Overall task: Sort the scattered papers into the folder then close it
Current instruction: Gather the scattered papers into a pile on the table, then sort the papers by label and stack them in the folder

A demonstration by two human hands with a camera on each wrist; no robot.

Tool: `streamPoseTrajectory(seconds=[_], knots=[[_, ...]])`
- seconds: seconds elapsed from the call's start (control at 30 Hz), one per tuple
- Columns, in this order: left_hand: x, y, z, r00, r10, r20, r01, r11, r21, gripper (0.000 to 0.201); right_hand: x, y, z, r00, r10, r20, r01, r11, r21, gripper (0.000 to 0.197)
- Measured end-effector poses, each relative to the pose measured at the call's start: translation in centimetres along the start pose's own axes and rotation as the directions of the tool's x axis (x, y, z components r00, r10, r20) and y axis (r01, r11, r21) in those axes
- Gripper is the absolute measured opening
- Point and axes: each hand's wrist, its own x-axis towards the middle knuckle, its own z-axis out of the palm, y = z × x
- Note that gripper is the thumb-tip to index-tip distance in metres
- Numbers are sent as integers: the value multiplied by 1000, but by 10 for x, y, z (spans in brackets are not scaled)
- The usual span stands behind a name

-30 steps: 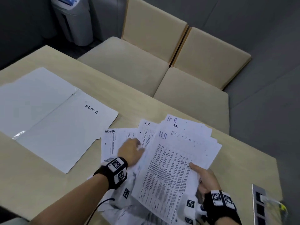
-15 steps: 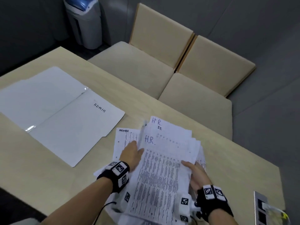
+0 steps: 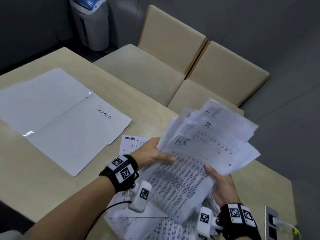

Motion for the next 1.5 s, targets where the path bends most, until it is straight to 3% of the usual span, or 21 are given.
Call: streamPoseTrajectory(seconds=[0.13,0.27,0.37,0.43,0.5,0.57,0.7,0.77,0.83,0.93,1.03,1.1,1.23,1.33,1.43,1.5], knots=[[-6,32,17,955,206,-212,-218,975,-38,31,-18,-29,25,962,-256,-94,239,957,-162,37],[-19,54,15,873,409,-264,-408,911,60,43,-45,-55,44,893,-450,-28,435,875,-212,31],[-20,54,8,844,464,-269,-465,883,64,56,-50,-46,49,917,-398,28,390,879,-274,53],[-17,48,8,856,440,-273,-441,896,60,63,-42,-30,46,949,-316,6,301,897,-323,65],[-10,39,11,882,392,-261,-390,919,62,63,-32,-13,43,961,-278,-12,250,882,-398,52],[-3,30,15,891,372,-258,-367,928,71,50,-24,-1,45,960,-267,-84,208,880,-427,45],[2,28,17,840,404,-362,-433,901,1,33,-23,0,53,934,-308,-182,244,920,-307,22],[4,21,11,827,381,-414,-431,902,-31,35,-23,3,51,937,-304,-171,252,929,-272,24],[6,7,5,867,272,-417,-311,950,-27,46,-21,13,47,958,-255,-131,202,925,-323,30],[4,-16,-3,932,152,-329,-114,985,132,32,-20,22,46,969,-223,-104,160,893,-420,19],[-6,-21,-5,907,196,-372,-159,979,128,32,-19,8,50,944,-314,-104,246,877,-414,9],[-14,-17,-6,878,217,-427,-175,975,136,40,-22,-4,57,929,-361,-83,304,870,-388,21],[-31,-15,-7,895,189,-405,-84,961,262,43,-30,-11,76,930,-366,-28,341,891,-301,23],[-47,-19,-14,879,179,-442,-37,950,311,41,-26,2,97,961,-269,57,273,905,-326,28],[-70,-20,-39,840,168,-516,-1,951,309,37,-19,24,114,989,-138,50,147,907,-396,19],[-88,-17,-63,817,159,-554,6,959,284,26,-18,37,123,997,-52,56,70,911,-406,24]])
